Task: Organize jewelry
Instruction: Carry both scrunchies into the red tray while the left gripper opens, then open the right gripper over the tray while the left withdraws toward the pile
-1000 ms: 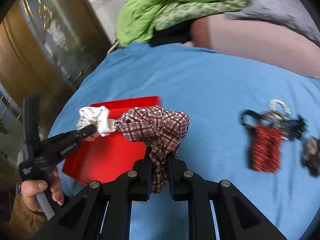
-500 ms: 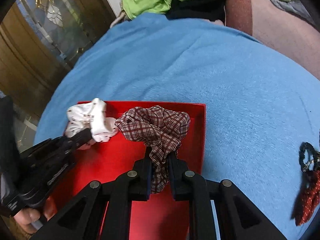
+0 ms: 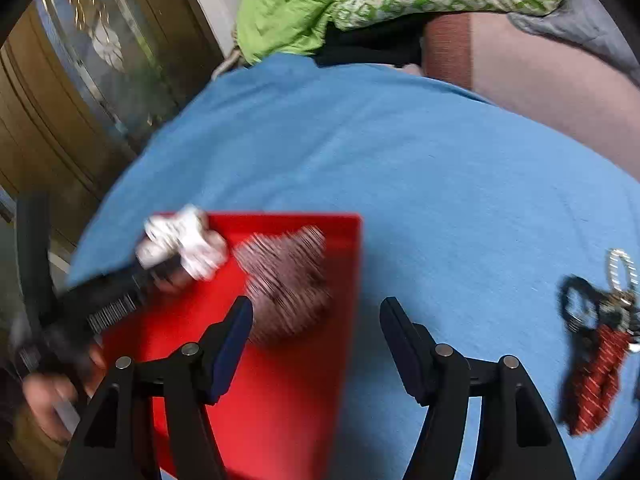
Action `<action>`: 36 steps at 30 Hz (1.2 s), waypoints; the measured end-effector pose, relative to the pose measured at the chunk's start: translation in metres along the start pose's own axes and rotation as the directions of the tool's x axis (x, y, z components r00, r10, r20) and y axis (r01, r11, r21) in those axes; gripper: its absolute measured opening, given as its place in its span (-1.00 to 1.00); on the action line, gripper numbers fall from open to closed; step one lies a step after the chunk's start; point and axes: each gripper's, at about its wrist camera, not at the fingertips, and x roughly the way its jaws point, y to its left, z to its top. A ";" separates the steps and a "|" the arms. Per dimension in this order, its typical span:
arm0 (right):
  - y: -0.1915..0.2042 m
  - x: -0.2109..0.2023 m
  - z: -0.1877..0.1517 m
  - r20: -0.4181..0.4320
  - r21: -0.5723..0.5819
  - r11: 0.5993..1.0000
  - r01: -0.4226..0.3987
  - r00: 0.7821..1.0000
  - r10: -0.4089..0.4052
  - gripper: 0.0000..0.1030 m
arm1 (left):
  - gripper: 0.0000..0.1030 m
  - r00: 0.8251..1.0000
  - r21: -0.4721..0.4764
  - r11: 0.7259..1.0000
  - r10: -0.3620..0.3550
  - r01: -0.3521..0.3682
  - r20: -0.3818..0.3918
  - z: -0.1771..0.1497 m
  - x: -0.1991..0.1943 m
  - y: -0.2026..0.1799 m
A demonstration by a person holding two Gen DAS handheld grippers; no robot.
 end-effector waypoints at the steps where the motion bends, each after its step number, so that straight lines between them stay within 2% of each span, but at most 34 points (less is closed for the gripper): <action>1: 0.000 -0.001 -0.006 -0.010 -0.005 1.000 0.012 1.000 -0.012 0.37 | -0.11 1.000 0.001 1.000 0.006 -0.006 0.004 0.000 0.000 0.000; 2: 0.000 -0.001 -0.013 -0.021 -0.009 1.000 0.020 1.000 -0.020 0.36 | -0.11 1.000 0.001 1.000 0.004 -0.004 0.004 0.000 -0.001 0.000; 3: 0.000 -0.001 -0.020 -0.031 -0.013 1.000 0.026 0.999 -0.027 0.23 | -0.11 1.000 0.001 1.000 -0.002 0.002 0.003 0.000 -0.002 0.000; 4: 0.001 -0.001 -0.026 -0.044 -0.018 0.999 0.029 0.999 -0.030 -0.02 | -0.11 1.000 0.004 1.000 -0.006 0.006 0.004 -0.001 -0.004 -0.001; 6: 0.002 0.001 -0.036 -0.073 -0.023 0.999 0.028 0.997 -0.029 -0.31 | -0.11 1.000 0.021 1.000 -0.012 0.011 0.014 -0.002 -0.010 -0.005; 10: 0.000 0.001 -0.052 -0.105 -0.011 1.000 0.020 0.994 -0.021 -0.66 | -0.11 0.999 0.043 0.999 -0.030 0.029 0.024 -0.005 -0.024 -0.012; 13: 0.003 -0.005 -0.058 -0.109 -0.011 1.000 0.008 0.994 -0.009 -0.82 | -0.11 0.999 0.042 0.999 -0.028 0.027 0.027 -0.008 -0.035 -0.015; 16: 0.007 -0.012 -0.068 -0.113 -0.024 1.000 0.019 0.993 -0.022 -0.81 | -0.10 0.999 0.040 0.999 -0.027 0.026 0.035 -0.012 -0.048 -0.015; 19: 0.008 -0.021 -0.079 -0.118 -0.017 1.000 0.009 0.993 -0.011 -0.79 | -0.02 0.999 0.046 0.999 -0.009 0.006 0.054 -0.017 -0.061 -0.014; 23: 0.013 -0.032 -0.097 -0.128 -0.003 1.000 -0.016 0.992 0.016 -0.74 | 0.00 0.998 0.044 0.999 0.004 -0.006 0.060 -0.023 -0.074 -0.017; 29: 0.016 -0.050 -0.121 -0.122 -0.001 0.998 -0.063 0.991 0.062 -0.60 | 0.01 0.998 0.033 0.999 -0.022 0.020 0.061 -0.029 -0.096 -0.036; 30: 0.013 -0.055 -0.123 -0.109 0.007 0.998 -0.066 0.992 0.067 -0.48 | 0.01 0.997 0.038 0.999 -0.038 0.036 0.062 -0.030 -0.101 -0.043; 33: -0.002 -0.080 -0.127 -0.041 0.035 0.997 -0.074 0.996 0.075 0.18 | 0.04 0.994 0.081 0.994 -0.077 0.071 0.073 -0.037 -0.117 -0.074; 34: -0.011 -0.090 -0.130 -0.017 0.039 0.997 -0.066 0.998 0.066 0.28 | 0.05 0.993 0.098 0.992 -0.088 0.080 0.074 -0.040 -0.121 -0.084; 36: -0.025 -0.103 -0.131 0.013 0.051 0.998 -0.036 0.999 0.035 0.29 | 0.15 0.990 0.138 0.984 -0.125 0.115 0.068 -0.045 -0.126 -0.112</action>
